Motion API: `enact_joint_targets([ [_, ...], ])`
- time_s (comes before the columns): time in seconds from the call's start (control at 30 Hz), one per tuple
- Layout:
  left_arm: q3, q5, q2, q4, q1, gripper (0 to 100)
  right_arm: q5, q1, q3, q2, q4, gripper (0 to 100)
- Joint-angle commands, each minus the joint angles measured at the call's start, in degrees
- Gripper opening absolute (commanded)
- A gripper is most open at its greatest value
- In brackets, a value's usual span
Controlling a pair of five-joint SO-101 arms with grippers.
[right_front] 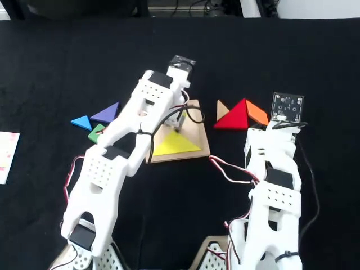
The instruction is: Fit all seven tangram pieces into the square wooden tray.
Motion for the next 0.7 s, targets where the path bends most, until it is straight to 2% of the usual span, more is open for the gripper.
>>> enact_joint_targets([
  [0.0,-1.54,-0.7,0.18,-0.97,-1.63,17,0.0,0.62,-1.1,-1.1,-1.32,1.1],
  [0.1,-2.15,-0.7,1.14,-0.79,-1.36,16,0.0,0.62,-1.1,-1.1,-1.32,1.1],
  [0.27,-2.95,-0.79,1.49,-0.88,-1.27,2,0.0,0.62,-1.1,-1.1,-1.32,1.1],
  [0.53,-2.95,-0.79,0.88,-0.26,-1.89,3,0.0,0.62,-1.1,-1.1,-1.32,1.1],
  [0.67,-9.8,-1.05,-3.43,8.09,-1.89,3,0.0,0.62,-1.1,-1.1,-1.32,1.1],
])
